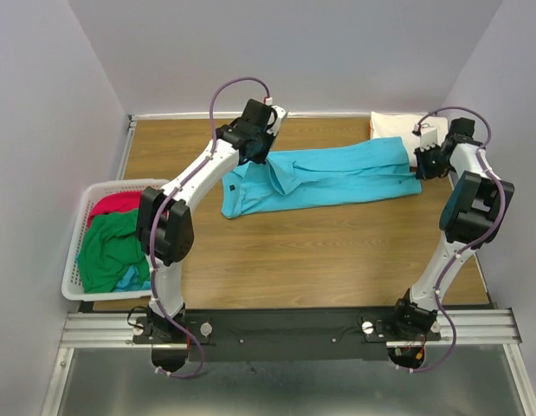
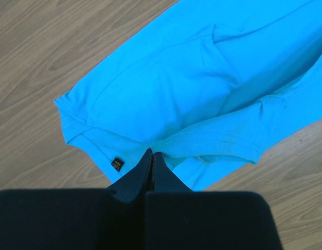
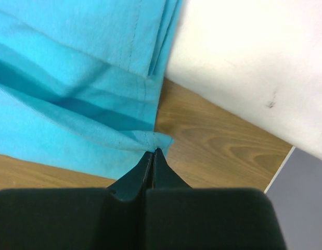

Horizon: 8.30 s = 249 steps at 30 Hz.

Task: Fold and stack the t-shirts
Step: Fold the tshirt

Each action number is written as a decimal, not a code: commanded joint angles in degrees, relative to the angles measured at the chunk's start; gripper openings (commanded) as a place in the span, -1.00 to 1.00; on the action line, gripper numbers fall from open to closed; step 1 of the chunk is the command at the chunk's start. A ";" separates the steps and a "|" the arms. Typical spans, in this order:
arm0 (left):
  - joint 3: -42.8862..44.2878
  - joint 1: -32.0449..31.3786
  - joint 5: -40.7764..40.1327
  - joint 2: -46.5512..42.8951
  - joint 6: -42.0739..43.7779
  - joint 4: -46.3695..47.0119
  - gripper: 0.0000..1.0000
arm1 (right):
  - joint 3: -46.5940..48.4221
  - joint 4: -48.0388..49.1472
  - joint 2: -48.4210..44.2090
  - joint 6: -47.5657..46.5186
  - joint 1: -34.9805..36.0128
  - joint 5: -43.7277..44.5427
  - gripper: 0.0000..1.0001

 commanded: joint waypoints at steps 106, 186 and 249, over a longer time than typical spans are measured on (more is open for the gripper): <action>-59.44 23.34 23.11 -45.76 -9.24 37.52 0.26 | 4.15 19.73 0.98 29.25 43.04 22.68 0.49; -59.98 8.31 -8.43 -20.01 -60.74 34.27 0.12 | -37.95 4.16 -35.42 1.99 20.80 -20.32 0.63; -51.80 21.23 6.69 -17.99 -41.67 37.96 -1.00 | -35.57 17.35 -14.58 -23.05 23.96 15.99 -0.99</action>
